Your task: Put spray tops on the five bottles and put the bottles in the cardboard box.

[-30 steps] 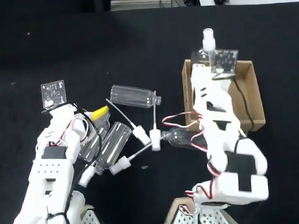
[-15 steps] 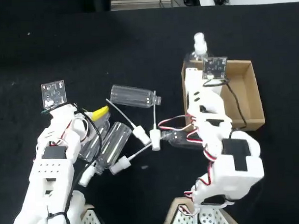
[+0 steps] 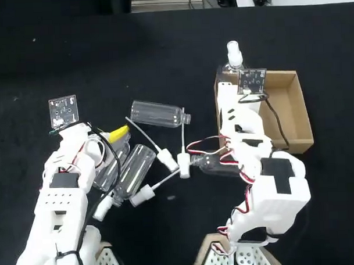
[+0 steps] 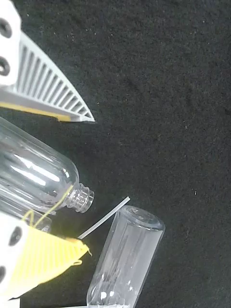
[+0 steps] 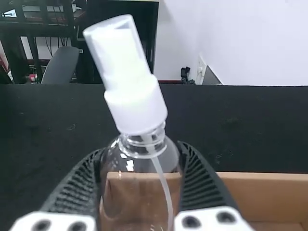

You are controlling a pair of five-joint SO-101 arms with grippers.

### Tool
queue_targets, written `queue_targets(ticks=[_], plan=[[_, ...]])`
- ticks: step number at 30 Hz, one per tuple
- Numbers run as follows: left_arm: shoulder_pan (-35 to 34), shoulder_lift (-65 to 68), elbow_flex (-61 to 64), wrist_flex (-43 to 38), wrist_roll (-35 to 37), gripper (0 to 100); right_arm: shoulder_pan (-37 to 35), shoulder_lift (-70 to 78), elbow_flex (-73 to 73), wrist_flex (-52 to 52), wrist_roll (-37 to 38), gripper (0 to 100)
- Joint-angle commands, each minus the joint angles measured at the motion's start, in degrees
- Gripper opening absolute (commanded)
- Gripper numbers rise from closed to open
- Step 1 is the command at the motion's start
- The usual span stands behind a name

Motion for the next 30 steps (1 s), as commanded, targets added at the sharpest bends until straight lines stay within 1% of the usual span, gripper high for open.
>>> queue_targets(ticks=[1, 3, 7, 9, 19, 30], plan=[[0.22, -0.53, -0.66, -1.14, 0.18, 36, -1.14, -0.04, -2.24, -0.88, 0.35, 1.6], [0.22, -0.53, -0.66, -1.14, 0.18, 36, -1.14, -0.22, -1.98, -0.88, 0.44, 2.8], [0.22, -0.53, -0.66, -1.14, 0.18, 36, -1.14, -0.13, -1.36, -0.7, 0.26, 14.5], [0.22, -0.53, -0.75, -1.14, 0.18, 36, -1.32, -0.31, -0.75, -0.79, 0.44, 16.9], [0.22, -0.53, -0.84, -1.23, 0.18, 36, -3.08, -0.31, 0.4, -0.79, 0.53, 17.3], [0.22, -0.53, -0.84, -1.23, 0.18, 36, -2.73, -0.31, 0.4, -0.79, 0.44, 17.5]])
